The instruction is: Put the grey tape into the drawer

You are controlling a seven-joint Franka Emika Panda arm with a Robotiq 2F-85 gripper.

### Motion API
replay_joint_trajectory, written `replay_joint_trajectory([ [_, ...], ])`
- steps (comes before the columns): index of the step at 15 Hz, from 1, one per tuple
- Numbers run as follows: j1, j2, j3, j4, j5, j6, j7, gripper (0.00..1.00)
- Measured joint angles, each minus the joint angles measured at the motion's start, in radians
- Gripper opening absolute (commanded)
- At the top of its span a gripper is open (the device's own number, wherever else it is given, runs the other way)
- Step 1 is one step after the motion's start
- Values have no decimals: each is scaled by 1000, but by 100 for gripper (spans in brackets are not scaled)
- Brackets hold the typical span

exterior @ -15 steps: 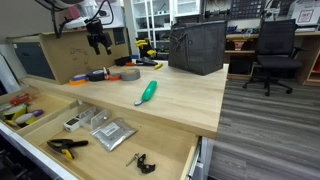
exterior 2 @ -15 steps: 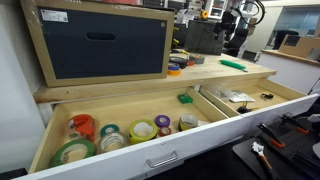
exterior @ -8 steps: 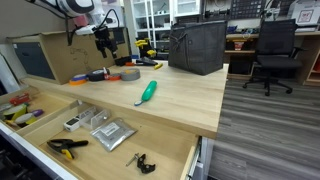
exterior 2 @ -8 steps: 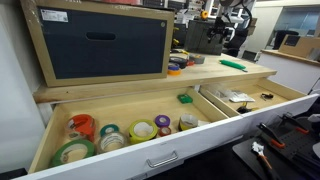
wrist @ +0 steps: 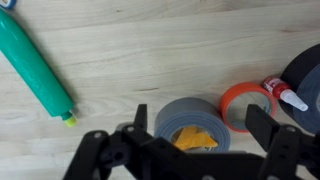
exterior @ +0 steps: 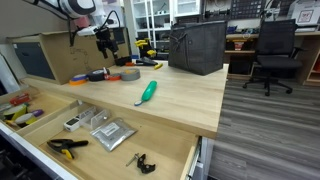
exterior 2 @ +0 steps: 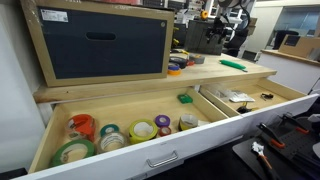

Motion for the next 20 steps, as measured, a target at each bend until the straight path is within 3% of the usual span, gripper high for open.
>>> replay_joint_trajectory([
  [8, 50, 104, -8, 54, -46, 93, 165, 100],
  [20, 44, 288, -148, 261, -54, 83, 516, 100],
])
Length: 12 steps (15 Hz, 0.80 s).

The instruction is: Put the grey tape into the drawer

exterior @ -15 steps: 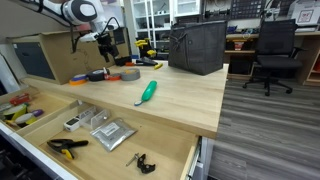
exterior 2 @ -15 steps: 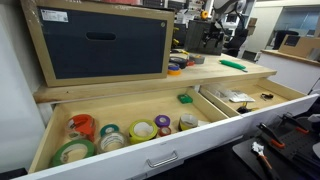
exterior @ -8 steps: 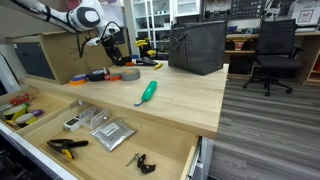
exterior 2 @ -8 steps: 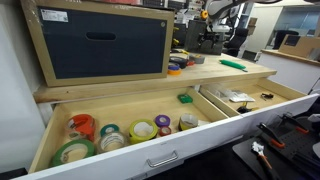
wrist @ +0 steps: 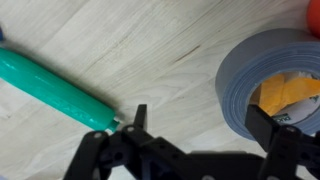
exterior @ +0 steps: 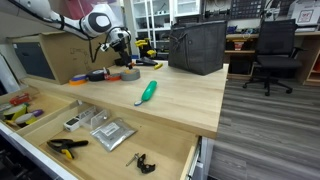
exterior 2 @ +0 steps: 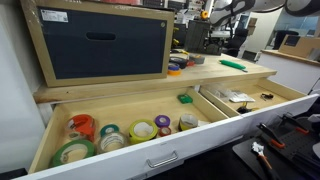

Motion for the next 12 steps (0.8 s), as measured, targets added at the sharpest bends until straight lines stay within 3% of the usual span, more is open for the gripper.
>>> replay_joint_trajectory([
  [6, 6, 73, 0, 114, 1, -85, 170, 100],
  [12, 6, 138, 3, 225, 1, -105, 250, 100],
])
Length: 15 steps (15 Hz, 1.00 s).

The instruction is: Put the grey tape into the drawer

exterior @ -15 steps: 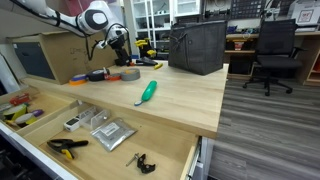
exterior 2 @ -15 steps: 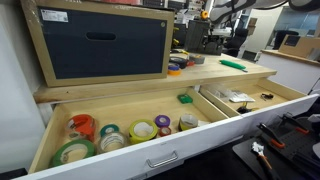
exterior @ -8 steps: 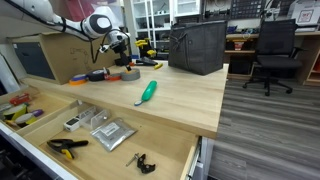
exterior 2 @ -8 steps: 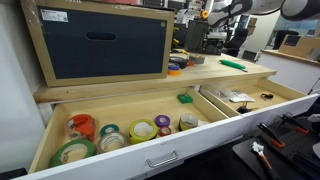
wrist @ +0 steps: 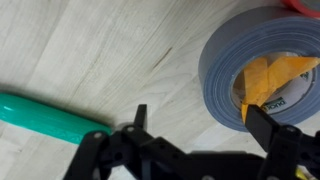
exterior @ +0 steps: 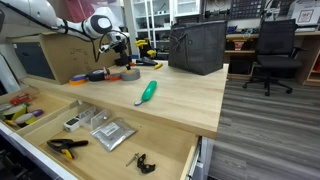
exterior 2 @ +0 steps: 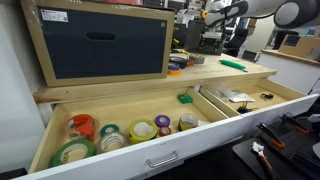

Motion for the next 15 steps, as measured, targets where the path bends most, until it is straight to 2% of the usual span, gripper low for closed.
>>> replay_joint_trajectory([
  [10, 32, 109, 13, 131, 1, 6, 3, 100],
  [15, 24, 158, 11, 192, 1, 8, 3, 100],
])
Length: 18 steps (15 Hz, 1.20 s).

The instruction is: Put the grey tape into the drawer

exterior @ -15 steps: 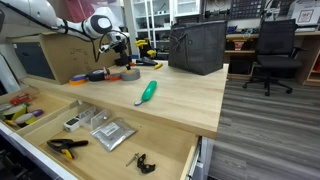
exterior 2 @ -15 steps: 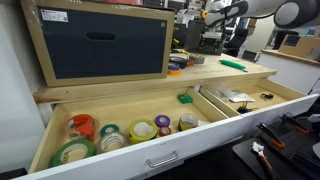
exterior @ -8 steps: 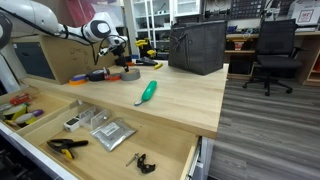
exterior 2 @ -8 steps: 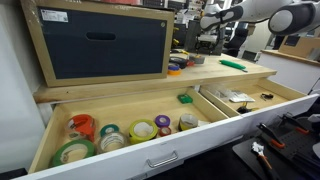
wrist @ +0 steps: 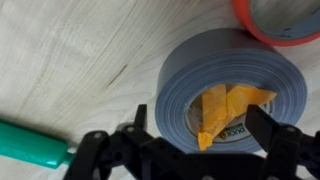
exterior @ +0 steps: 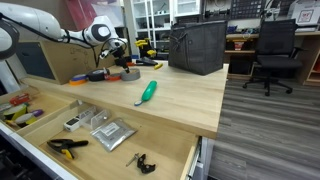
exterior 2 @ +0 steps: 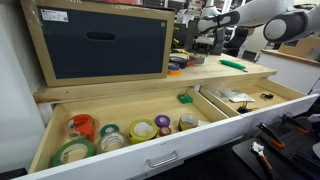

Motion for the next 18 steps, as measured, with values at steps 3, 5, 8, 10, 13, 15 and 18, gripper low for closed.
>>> replay_joint_trajectory([
  [3, -15, 19, -4, 18, 0, 0, 0, 74],
  [5, -25, 27, -6, 21, 0, 0, 0, 59],
  [8, -34, 37, -6, 21, 0, 0, 0, 36],
  [10, -30, 39, -5, 22, 0, 0, 0, 21],
  [13, -12, 35, 1, 26, -1, -1, -25, 11],
  [15, 0, 29, 0, 26, -8, 1, -53, 11],
  [18, 3, 9, 0, 24, -8, 0, -107, 11],
])
